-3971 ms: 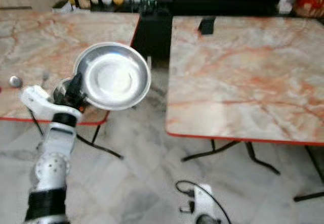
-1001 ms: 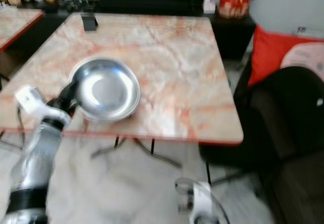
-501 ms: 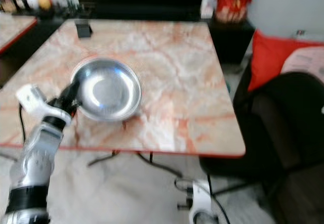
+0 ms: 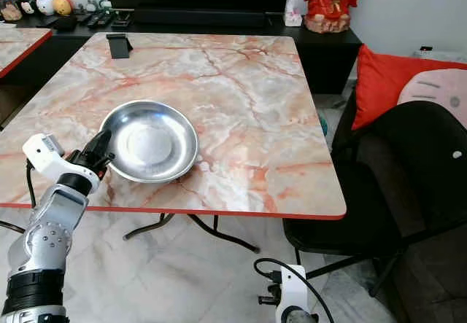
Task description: Setting the table
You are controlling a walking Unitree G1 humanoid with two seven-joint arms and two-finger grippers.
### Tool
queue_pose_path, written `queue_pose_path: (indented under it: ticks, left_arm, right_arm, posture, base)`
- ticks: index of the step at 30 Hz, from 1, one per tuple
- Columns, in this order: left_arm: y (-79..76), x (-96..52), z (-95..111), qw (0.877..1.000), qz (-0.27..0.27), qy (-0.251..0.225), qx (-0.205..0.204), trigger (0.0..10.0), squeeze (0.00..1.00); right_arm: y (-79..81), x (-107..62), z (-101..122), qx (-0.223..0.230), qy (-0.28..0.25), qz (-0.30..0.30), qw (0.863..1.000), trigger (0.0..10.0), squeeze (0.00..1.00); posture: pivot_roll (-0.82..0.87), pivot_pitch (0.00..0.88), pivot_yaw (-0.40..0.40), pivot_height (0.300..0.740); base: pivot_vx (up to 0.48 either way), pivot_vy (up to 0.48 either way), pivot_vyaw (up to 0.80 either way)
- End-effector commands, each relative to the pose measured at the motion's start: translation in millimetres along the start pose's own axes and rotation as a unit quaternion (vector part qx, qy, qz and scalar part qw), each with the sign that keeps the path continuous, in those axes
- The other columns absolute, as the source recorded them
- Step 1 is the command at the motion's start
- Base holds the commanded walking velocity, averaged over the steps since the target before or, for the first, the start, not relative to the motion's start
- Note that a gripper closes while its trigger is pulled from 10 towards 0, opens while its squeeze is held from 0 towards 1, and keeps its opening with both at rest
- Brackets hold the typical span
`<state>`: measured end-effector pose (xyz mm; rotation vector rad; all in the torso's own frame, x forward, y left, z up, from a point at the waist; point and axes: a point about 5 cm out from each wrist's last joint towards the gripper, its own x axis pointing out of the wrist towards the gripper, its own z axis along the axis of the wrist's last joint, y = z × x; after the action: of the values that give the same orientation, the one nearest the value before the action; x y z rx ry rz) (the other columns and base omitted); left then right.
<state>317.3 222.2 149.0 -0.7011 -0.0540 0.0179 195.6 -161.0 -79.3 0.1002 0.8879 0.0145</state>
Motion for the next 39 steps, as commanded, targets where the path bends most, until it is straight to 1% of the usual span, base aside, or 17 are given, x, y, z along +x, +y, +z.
queue_pose_path:
  ticks: [1, 4, 7, 8, 11, 14, 16, 20, 26, 27, 28, 29, 30, 31, 36, 39]
  left_arm:
    - [5.5, -1.6, -2.1, 1.000, 0.009, 0.008, -0.017, 10.0, 0.00]
    - [6.5, -0.8, -7.2, 0.999, 0.018, 0.019, -0.030, 10.0, 0.00]
    - [6.5, -0.7, -7.7, 0.999, 0.019, 0.020, -0.032, 10.0, 0.00]
    - [7.6, -0.5, -13.5, 0.998, 0.030, 0.028, -0.041, 10.0, 0.00]
    - [8.2, -0.4, -17.9, 0.997, 0.036, 0.037, -0.049, 10.0, 0.00]
    - [8.6, -0.5, -21.9, 0.997, 0.037, 0.049, -0.048, 10.0, 0.00]
    - [9.8, -1.2, -27.6, 0.996, 0.040, 0.065, -0.037, 10.0, 0.00]
    - [10.6, -2.3, -32.4, 0.995, 0.043, 0.082, -0.026, 10.0, 0.00]
    - [10.5, -2.2, -32.5, 0.995, 0.046, 0.080, -0.026, 10.0, 0.00]
    - [10.4, -2.1, -32.4, 0.995, 0.046, 0.080, -0.025, 10.0, 0.01]
    - [10.4, -2.2, -32.3, 0.995, 0.046, 0.080, -0.021, 10.0, 0.47]
    - [10.5, -2.4, -32.0, 0.996, 0.047, 0.080, -0.013, 10.0, 0.71]
    - [10.5, -2.4, -32.0, 0.996, 0.047, 0.080, -0.013, 10.0, 0.71]
    - [10.7, -2.5, -31.8, 0.996, 0.049, 0.079, -0.010, 10.0, 0.76]
    - [11.7, -1.6, -28.6, 0.996, 0.059, 0.070, 0.007, 10.0, 0.75]
    - [9.1, -0.9, -27.3, 0.996, 0.052, 0.072, 0.016, 10.0, 0.75]
  right_arm:
    - [-0.7, -0.5, -3.0, 0.001, 0.007, 0.000, 1.000, 10.0, 0.00]
    - [-1.1, -0.6, -3.3, 0.000, 0.008, 0.000, 1.000, 10.0, 0.00]
    - [-1.1, -0.6, -3.3, 0.000, 0.008, 0.000, 1.000, 10.0, 0.00]
    - [-1.1, -0.8, -3.9, 0.000, 0.008, 0.000, 1.000, 10.0, 0.00]
    - [-1.3, -0.9, -4.2, 0.000, 0.009, 0.000, 1.000, 10.0, 0.00]
    - [-1.3, -0.9, -4.4, -0.001, 0.009, 0.000, 1.000, 10.0, 0.00]
    - [-1.2, -0.9, -4.6, -0.001, 0.010, 0.001, 1.000, 10.0, 0.00]
    - [-1.0, -0.8, -4.5, -0.001, 0.010, 0.002, 1.000, 10.0, 0.00]
    - [-1.1, -0.7, -4.1, -0.001, 0.011, 0.002, 1.000, 10.0, 0.00]
    - [-1.1, -0.7, -3.9, -0.001, 0.011, 0.002, 1.000, 10.0, 0.00]
    - [-1.1, -0.7, -3.9, -0.001, 0.010, 0.002, 1.000, 10.0, 0.00]
    - [-1.1, -0.7, -3.8, -0.001, 0.010, 0.001, 1.000, 10.0, 0.00]
    - [-1.1, -0.7, -3.8, -0.001, 0.010, 0.001, 1.000, 10.0, 0.00]
    - [-1.2, -0.7, -3.8, -0.001, 0.010, 0.001, 1.000, 10.0, 0.00]
    - [-1.4, -0.6, -3.3, -0.003, 0.011, 0.002, 1.000, 10.0, 0.00]
    - [-1.3, -0.5, -3.1, -0.003, 0.011, 0.003, 1.000, 10.0, 0.00]
  posture:
    - [0.00, 0.054, -0.011, 0.740]
    - [0.00, 0.051, -0.013, 0.740]
    - [0.00, 0.051, -0.013, 0.740]
    - [0.00, 0.046, -0.010, 0.740]
    - [0.00, 0.045, -0.010, 0.740]
    - [0.00, 0.044, -0.011, 0.740]
    - [0.00, 0.045, -0.010, 0.740]
    - [0.00, 0.048, -0.010, 0.740]
    - [0.00, 0.054, -0.013, 0.740]
    - [0.00, 0.054, -0.013, 0.740]
    - [0.00, 0.054, -0.013, 0.740]
    - [0.00, 0.054, -0.013, 0.740]
    - [0.00, 0.054, -0.013, 0.740]
    - [0.00, 0.054, -0.013, 0.740]
    - [0.00, 0.058, -0.015, 0.740]
    - [0.00, 0.060, -0.015, 0.740]
  base:
    - [0.000, 0.000, 0.00]
    - [0.000, 0.000, 0.00]
    - [0.000, 0.000, 0.00]
    - [0.000, 0.000, 0.00]
    - [0.000, 0.000, 0.00]
    - [0.000, 0.000, 0.00]
    - [0.000, 0.000, 0.00]
    - [0.000, 0.000, 0.00]
    - [0.000, 0.000, 0.00]
    - [0.000, 0.000, 0.00]
    - [0.000, 0.000, 0.00]
    - [0.000, 0.000, 0.00]
    - [0.000, 0.000, 0.00]
    - [0.000, 0.000, 0.00]
    - [0.000, 0.000, 0.00]
    - [0.000, 0.000, 0.00]
